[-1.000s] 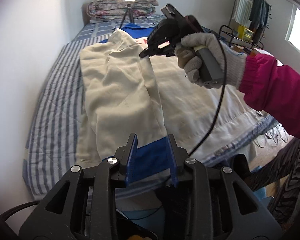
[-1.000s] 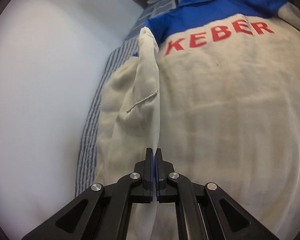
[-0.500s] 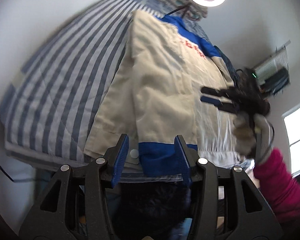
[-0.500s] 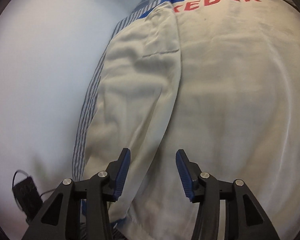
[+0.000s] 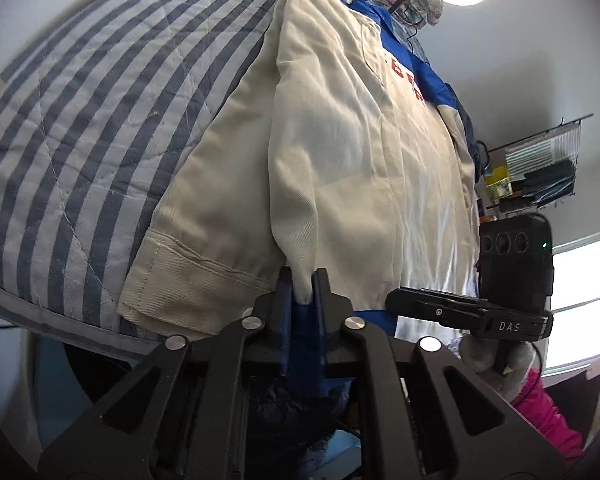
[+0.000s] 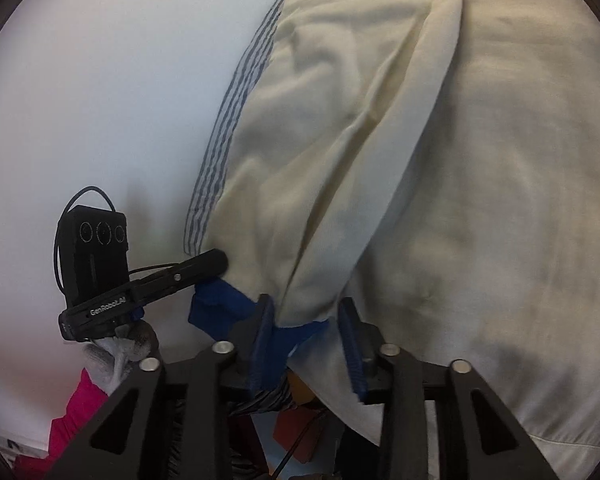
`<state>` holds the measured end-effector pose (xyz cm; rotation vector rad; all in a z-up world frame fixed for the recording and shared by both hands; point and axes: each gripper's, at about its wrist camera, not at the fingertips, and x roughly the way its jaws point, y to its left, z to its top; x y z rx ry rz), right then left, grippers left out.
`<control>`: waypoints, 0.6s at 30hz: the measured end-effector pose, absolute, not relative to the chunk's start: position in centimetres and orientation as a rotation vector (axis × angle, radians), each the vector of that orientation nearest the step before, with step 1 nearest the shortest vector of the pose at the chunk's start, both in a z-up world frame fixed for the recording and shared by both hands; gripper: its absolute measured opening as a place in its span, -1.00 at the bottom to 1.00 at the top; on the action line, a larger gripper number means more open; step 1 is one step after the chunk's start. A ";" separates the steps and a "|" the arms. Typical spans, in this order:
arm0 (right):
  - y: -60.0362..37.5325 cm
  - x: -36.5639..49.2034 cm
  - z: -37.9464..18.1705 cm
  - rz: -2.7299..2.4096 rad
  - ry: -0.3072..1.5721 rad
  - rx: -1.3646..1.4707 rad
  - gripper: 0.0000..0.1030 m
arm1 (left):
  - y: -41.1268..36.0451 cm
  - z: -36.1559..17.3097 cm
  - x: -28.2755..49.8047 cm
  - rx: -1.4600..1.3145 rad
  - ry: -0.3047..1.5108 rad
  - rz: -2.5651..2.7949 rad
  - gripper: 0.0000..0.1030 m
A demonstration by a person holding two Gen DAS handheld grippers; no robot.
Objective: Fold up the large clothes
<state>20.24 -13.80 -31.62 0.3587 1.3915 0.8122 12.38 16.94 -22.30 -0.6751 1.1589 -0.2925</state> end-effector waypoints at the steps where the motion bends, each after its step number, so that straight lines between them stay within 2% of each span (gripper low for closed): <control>1: -13.5 20.3 -31.4 0.816 1.383 0.351 -0.60 | 16.7 -22.0 12.3 -0.648 1.149 -0.288 -0.92; 2: -13.0 20.2 -31.1 0.820 1.377 0.340 -0.70 | 16.5 -21.4 12.1 -0.622 1.131 -0.288 -0.93; 5: -12.0 20.0 -30.1 0.841 1.364 0.333 -0.80 | 16.6 -19.9 11.7 -0.580 1.088 -0.264 -0.94; 9: -10.1 19.3 -28.1 0.883 1.325 0.302 -0.82 | 17.6 -18.3 10.8 -0.564 1.032 -0.216 -0.94; 18: -8.9 18.4 -31.3 0.813 1.400 0.175 -0.86 | 17.4 -23.5 11.1 -0.502 1.177 -0.170 -0.92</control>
